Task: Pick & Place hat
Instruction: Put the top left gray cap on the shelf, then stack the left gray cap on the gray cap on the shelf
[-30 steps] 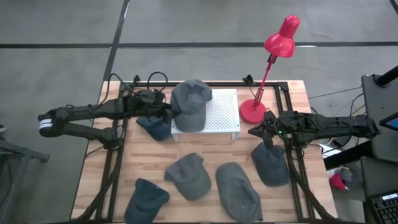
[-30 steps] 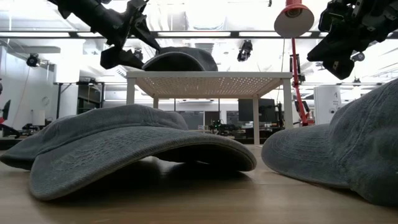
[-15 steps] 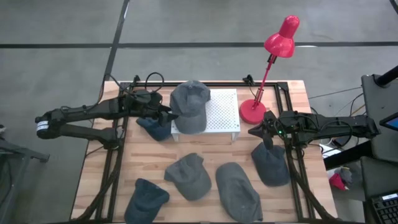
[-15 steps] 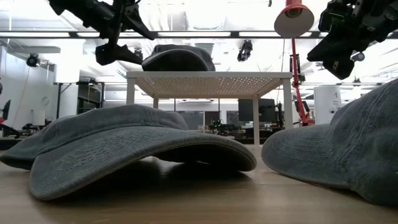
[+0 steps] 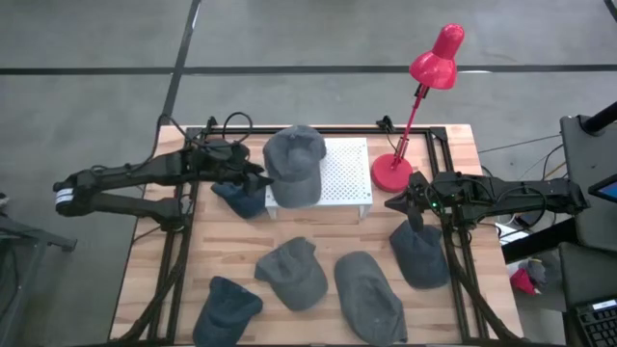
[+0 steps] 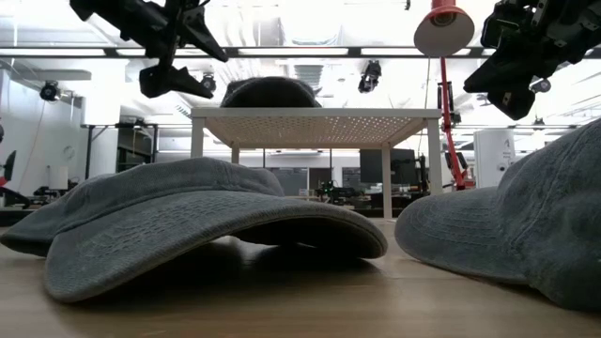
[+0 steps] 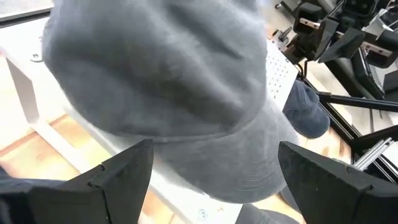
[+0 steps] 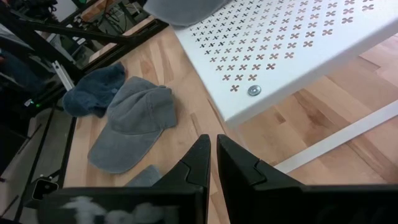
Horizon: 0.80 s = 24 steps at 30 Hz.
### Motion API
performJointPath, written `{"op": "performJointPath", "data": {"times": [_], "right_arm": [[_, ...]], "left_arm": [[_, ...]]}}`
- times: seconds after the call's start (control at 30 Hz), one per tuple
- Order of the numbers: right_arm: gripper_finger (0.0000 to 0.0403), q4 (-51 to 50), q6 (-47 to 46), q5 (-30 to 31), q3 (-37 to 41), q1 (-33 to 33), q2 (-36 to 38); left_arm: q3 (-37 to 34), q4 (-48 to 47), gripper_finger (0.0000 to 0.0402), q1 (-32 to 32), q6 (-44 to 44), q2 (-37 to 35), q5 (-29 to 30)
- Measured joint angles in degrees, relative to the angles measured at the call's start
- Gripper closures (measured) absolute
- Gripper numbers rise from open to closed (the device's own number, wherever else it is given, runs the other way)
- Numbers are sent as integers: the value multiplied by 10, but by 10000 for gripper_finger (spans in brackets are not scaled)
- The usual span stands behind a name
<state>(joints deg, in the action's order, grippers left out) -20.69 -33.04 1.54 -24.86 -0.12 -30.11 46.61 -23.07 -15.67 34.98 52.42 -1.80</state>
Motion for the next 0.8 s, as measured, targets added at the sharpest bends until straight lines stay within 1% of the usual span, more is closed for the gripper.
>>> {"op": "performJointPath", "data": {"times": [0.27, 0.53, 0.67, 0.8], "right_arm": [[376, 0, 0, 0, 0, 0, 0], [376, 0, 0, 0, 0, 0, 0], [376, 0, 0, 0, 0, 0, 0], [376, 0, 0, 0, 0, 0, 0]], "left_arm": [[0, 1, 67, 0, -12, -24, 37], [0, 2, 67, 2, -16, -57, 36], [0, 11, 67, 22, 18, -72, 5], [1, 27, 67, 67, 76, -75, -5]]}}
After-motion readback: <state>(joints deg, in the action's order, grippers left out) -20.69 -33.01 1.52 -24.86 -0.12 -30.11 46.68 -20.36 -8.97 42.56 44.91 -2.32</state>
